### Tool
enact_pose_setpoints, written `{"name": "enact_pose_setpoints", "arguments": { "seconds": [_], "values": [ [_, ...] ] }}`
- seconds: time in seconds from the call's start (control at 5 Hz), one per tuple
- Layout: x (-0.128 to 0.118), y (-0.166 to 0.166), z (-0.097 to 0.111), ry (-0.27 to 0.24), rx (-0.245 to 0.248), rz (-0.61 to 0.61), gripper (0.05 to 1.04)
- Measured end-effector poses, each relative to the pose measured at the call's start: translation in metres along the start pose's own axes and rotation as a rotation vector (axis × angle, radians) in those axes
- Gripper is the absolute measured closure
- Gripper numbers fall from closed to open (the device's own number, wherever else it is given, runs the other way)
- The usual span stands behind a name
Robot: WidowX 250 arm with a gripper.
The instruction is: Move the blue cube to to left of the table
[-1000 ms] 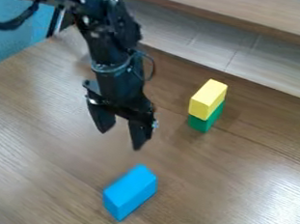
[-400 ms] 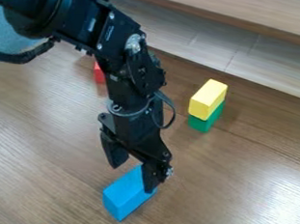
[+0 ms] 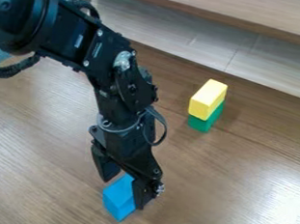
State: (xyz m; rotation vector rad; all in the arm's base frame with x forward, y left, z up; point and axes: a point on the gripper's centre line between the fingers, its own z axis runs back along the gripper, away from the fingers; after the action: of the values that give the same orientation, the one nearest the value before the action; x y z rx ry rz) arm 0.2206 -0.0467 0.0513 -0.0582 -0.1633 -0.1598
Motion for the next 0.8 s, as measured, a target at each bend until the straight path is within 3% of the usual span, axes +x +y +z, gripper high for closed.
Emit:
{"name": "enact_pose_setpoints", "arguments": {
  "seconds": [0.2,0.4,0.6,0.8],
  "values": [
    [-0.006,0.002,-0.004,0.003,0.012,-0.003,0.133],
    [-0.01,0.007,-0.014,0.021,0.038,0.029,0.428],
    [-0.008,0.01,-0.016,0.01,0.04,0.049,0.51],
    [-0.005,0.014,-0.017,0.006,0.041,0.075,0.51]
  ]
}}
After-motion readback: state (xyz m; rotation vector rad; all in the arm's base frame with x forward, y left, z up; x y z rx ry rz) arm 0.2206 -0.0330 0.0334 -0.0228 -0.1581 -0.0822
